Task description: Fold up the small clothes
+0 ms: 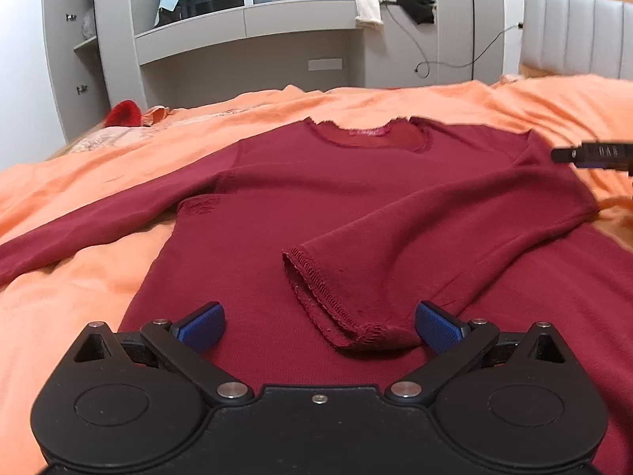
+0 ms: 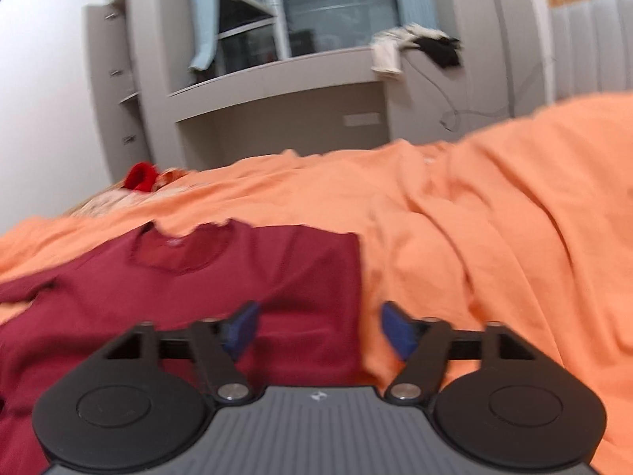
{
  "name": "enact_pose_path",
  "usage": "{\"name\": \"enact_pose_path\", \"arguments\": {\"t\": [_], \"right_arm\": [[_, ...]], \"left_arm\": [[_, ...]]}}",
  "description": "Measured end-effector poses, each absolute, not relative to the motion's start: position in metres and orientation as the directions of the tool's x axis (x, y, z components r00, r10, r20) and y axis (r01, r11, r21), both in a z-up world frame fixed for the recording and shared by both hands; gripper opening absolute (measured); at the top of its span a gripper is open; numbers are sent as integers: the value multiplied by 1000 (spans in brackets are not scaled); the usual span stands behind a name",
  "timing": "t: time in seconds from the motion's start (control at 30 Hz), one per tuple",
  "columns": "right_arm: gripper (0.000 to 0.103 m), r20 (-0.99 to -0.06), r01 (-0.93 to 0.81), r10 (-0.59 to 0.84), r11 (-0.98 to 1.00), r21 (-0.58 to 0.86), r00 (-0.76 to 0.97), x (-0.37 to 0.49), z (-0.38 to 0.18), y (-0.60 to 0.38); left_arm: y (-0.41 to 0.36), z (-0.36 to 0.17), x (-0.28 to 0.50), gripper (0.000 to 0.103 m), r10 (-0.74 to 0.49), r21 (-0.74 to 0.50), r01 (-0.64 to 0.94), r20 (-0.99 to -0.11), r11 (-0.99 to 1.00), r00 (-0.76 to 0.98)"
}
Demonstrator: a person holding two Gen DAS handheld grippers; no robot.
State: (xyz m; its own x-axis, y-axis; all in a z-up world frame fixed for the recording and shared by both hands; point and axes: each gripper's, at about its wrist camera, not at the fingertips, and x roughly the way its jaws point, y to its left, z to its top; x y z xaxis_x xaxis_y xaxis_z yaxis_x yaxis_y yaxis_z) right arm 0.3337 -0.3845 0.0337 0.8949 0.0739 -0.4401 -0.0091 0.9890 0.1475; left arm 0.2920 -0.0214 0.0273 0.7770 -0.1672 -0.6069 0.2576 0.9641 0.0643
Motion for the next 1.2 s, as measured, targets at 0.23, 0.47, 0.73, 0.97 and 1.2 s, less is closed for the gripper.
{"name": "enact_pose_path", "arguments": {"t": [0.23, 0.47, 0.73, 0.97, 1.2], "right_arm": [[100, -444, -182, 131, 980, -76, 886, 302, 35, -327], [82, -458, -502, 389, 851, -155, 799, 288, 40, -279], [28, -516, -586, 396, 761, -278, 760, 297, 24, -243], [6, -546, -653, 414, 662, -368, 728, 278, 17, -237], [10, -579, -674, 408, 640, -370, 706, 273, 15, -242]], "left_arm": [[7, 39, 295, 102, -143, -30, 153, -569, 988, 810], [21, 43, 298, 102, -100, -66, 76, -562, 995, 821], [30, 44, 301, 102, -86, -95, 38, -567, 995, 819], [27, 43, 301, 102, -79, -77, 43, -567, 996, 820], [22, 44, 299, 102, -99, -88, 60, -562, 994, 821]]}}
